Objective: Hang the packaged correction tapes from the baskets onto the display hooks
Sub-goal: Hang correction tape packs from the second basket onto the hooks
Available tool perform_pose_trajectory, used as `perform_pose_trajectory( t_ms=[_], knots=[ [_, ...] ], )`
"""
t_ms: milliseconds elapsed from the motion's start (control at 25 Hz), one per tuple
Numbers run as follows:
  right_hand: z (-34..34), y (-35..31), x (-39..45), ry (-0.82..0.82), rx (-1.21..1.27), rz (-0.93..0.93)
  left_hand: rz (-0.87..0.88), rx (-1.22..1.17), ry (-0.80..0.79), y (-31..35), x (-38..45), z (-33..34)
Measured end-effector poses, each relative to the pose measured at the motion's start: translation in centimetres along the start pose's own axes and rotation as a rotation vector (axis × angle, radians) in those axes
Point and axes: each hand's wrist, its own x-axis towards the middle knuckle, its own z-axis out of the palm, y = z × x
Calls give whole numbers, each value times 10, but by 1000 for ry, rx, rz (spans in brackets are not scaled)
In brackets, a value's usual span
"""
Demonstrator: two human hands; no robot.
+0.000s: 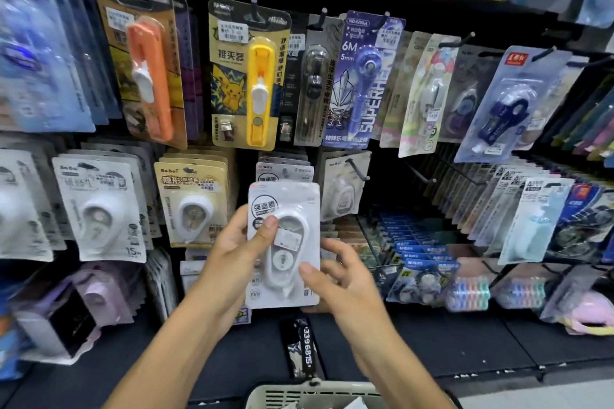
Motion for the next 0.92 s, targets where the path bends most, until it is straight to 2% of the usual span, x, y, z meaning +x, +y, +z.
perform_pose_trajectory(
  t_ms=[80, 160, 280, 560, 640, 800, 920],
  knots=[
    [22, -3, 9, -29, 13, -88, 15, 73, -20, 0, -1, -1],
    [34, -14, 18, 8, 16, -130, 71, 182, 107, 2, -2, -6],
    [38, -26, 29, 76, -27, -107, 217, 482, 321, 3, 2, -20],
    [35, -26, 24, 123, -182, -127, 215, 724, 321, 9, 6, -42],
    [36, -21, 35, 148, -218, -42, 206, 796, 313, 8, 6, -44],
    [34, -13, 71, 193, -133, 265, 172, 1055, 292, 4, 3, -44],
    [14, 15, 64, 175, -199, 371, 154, 1125, 263, -5, -7, -40]
  ],
)
